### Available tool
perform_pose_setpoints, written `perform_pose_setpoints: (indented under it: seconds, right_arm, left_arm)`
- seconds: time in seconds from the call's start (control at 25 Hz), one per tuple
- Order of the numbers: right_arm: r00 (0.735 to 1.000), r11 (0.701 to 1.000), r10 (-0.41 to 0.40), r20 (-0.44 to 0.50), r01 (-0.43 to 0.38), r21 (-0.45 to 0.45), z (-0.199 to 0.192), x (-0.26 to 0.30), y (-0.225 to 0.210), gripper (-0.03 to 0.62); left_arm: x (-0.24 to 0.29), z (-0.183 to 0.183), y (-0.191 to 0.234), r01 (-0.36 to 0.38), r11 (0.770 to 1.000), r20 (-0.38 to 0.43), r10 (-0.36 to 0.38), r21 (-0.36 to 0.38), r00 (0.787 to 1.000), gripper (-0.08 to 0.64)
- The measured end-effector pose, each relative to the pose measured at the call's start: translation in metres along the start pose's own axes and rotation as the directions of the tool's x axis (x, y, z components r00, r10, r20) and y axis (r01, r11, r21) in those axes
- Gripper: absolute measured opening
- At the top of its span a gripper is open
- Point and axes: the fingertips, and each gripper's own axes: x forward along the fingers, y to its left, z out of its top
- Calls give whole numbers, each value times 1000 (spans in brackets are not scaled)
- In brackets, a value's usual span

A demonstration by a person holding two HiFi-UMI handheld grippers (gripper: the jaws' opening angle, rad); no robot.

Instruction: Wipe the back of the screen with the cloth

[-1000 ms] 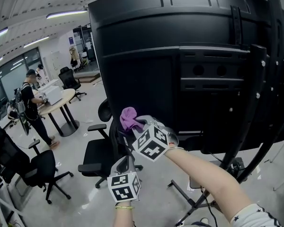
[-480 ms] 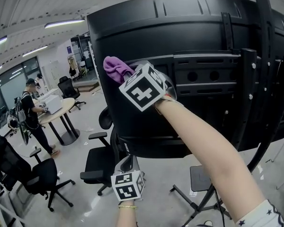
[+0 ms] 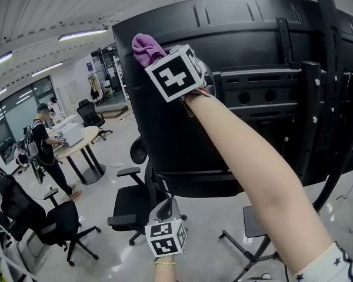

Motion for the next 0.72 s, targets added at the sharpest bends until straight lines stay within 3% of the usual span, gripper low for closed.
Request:
perform_pose_setpoints:
  seconds: [0.2,0.4,0.56,0.72]
  right_arm:
    - [994,984,81,73,-91,152,-25,-37,24,52]
    - [982,944,169,87,-187,273,-101,-110,69,54]
    - [986,911,165,31,-164,379,-176,-171,88,52]
    - [989,920,138,-59,-106,377,-236,-221,97,54]
  left_arm:
    - [-10,-1,-3,7,1000,6,-7,-5,1000,8]
    - [-25,1,-18,38,999,26,-37,-14,999,8]
    - [-37,-3,-37,77,996,35,-76,-33,996,8]
    - [-43,-10,-62,124,992,44,-122,-34,992,8]
